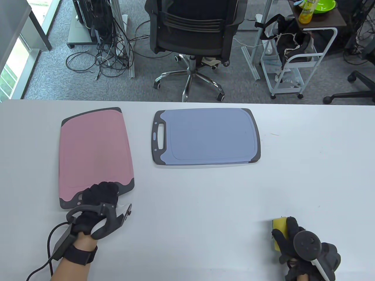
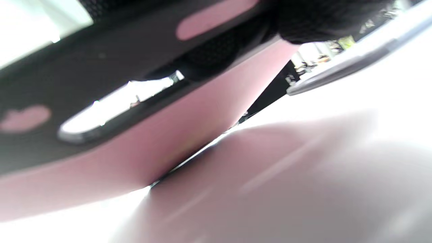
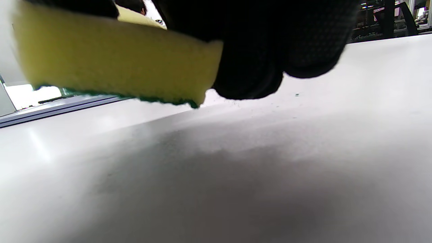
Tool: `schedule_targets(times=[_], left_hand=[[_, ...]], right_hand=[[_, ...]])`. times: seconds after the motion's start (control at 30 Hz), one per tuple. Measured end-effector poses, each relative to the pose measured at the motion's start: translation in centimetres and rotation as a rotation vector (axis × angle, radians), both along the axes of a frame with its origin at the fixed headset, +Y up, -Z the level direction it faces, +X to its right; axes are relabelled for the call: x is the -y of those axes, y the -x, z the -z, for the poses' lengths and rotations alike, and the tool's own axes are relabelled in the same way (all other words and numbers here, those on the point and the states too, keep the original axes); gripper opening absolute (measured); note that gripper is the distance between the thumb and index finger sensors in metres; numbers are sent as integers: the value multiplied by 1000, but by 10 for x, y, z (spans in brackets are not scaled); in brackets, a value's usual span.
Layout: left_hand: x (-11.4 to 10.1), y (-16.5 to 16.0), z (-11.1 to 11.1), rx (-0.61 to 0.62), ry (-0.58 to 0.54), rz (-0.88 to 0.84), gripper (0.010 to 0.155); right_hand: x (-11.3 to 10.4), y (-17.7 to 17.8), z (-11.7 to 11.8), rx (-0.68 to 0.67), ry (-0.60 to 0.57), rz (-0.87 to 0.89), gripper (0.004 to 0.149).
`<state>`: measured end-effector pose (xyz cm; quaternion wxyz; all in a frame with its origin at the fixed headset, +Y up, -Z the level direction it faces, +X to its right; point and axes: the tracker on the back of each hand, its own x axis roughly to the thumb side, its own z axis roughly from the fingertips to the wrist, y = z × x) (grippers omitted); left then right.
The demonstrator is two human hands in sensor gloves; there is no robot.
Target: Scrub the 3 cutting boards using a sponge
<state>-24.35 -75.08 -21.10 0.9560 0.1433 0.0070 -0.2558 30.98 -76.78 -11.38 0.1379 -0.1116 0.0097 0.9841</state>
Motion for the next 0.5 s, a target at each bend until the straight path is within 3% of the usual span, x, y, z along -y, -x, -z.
schedule_targets(times=[0.13,0.2,0.3,0.5], left_hand=[[-16,4,0,-90,-81,-312,49],[-16,13,-8,-57,-149,-493,48],[-26,33,-21,-13,-308,-577,47],[-42,83,-40,51,-535,-1139,47]], right_hand=[[1,-1,0,5,14,-8,76],[1,0,0,5,12,1,76],[2,0,-1,-3,15,13,76],[2,-1,0,-1,14,26,76]])
